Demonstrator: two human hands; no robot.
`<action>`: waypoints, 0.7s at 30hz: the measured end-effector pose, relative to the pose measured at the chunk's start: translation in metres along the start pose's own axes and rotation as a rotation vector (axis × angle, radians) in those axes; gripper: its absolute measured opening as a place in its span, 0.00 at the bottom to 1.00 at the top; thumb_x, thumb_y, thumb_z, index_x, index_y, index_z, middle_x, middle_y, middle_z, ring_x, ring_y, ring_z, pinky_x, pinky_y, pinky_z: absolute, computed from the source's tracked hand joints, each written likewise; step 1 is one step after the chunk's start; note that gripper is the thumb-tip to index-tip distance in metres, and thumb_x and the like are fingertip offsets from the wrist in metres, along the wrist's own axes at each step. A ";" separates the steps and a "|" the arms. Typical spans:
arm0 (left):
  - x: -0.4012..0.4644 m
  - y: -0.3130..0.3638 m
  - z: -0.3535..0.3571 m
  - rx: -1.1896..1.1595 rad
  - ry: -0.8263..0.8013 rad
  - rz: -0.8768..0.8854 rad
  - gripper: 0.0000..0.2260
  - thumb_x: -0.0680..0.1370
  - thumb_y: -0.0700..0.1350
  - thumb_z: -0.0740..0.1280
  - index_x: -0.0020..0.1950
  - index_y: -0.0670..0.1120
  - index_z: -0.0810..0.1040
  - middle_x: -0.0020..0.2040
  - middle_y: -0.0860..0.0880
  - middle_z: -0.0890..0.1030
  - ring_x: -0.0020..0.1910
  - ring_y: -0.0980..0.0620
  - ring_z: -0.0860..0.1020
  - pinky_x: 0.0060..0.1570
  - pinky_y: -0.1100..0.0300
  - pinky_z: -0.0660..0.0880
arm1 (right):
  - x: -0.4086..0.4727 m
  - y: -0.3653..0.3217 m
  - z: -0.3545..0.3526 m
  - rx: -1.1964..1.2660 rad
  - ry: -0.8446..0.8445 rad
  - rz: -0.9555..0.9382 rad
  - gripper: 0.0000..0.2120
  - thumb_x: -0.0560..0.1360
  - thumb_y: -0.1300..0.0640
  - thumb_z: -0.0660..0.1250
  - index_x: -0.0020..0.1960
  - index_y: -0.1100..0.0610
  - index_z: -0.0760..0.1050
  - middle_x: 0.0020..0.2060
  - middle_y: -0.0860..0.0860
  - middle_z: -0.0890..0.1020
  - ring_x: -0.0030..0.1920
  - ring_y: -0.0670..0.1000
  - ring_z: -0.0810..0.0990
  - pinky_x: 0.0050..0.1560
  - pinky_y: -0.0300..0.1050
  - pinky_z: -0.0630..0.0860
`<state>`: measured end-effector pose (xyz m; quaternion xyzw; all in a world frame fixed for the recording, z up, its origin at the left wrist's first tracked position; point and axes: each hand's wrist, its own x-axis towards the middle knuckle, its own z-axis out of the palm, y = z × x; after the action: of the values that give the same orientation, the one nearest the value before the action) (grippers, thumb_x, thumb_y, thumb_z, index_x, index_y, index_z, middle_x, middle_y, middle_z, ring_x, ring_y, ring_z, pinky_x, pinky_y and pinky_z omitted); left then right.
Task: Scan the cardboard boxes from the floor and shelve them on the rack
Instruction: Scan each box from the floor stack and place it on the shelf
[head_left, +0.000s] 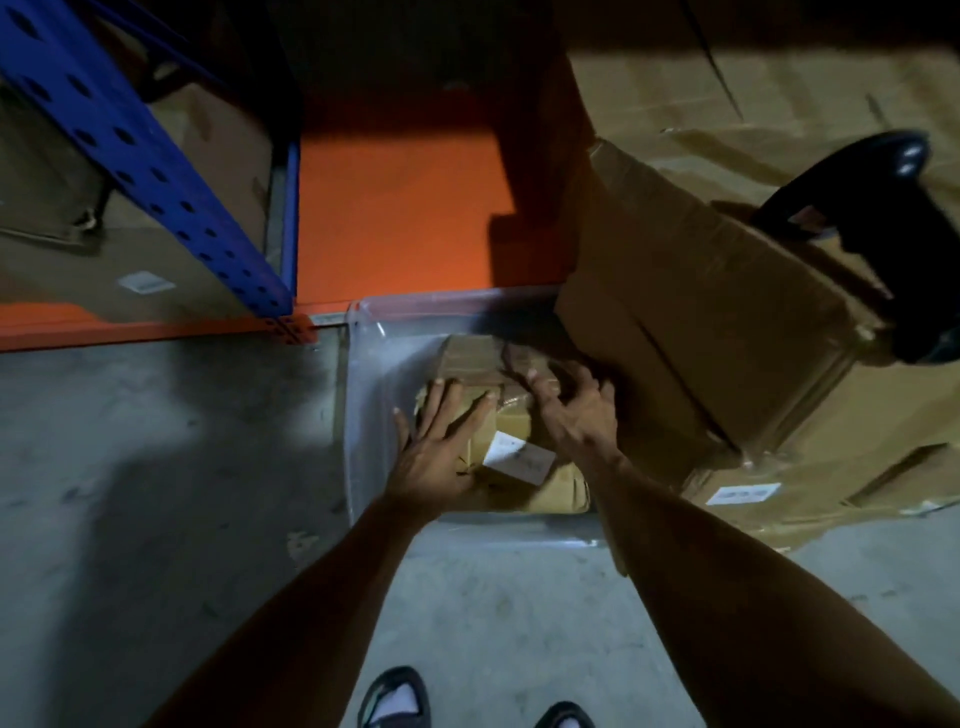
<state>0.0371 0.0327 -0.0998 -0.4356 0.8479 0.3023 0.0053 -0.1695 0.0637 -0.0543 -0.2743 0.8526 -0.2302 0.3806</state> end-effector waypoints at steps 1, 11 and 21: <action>-0.003 -0.002 0.007 -0.119 0.066 -0.032 0.46 0.73 0.66 0.67 0.81 0.61 0.41 0.82 0.53 0.37 0.77 0.54 0.29 0.74 0.32 0.38 | 0.000 0.010 0.007 0.022 0.030 0.002 0.36 0.76 0.33 0.68 0.80 0.46 0.66 0.76 0.59 0.65 0.74 0.63 0.69 0.74 0.54 0.66; -0.024 -0.021 0.047 -0.512 -0.007 -0.475 0.28 0.75 0.66 0.67 0.73 0.62 0.67 0.65 0.59 0.74 0.63 0.56 0.74 0.63 0.54 0.72 | -0.052 0.110 0.041 0.382 0.067 0.078 0.32 0.62 0.31 0.81 0.65 0.27 0.76 0.59 0.24 0.76 0.65 0.40 0.75 0.70 0.51 0.75; -0.044 -0.027 0.079 -0.653 0.211 -0.452 0.25 0.70 0.69 0.69 0.64 0.62 0.75 0.55 0.60 0.82 0.56 0.61 0.79 0.60 0.57 0.76 | -0.061 0.136 0.064 0.462 0.077 -0.052 0.30 0.65 0.37 0.78 0.65 0.31 0.73 0.63 0.23 0.73 0.74 0.47 0.67 0.72 0.56 0.65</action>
<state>0.0640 0.0938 -0.1660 -0.6183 0.5864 0.5002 -0.1540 -0.1259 0.1923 -0.1428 -0.1930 0.7839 -0.4392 0.3943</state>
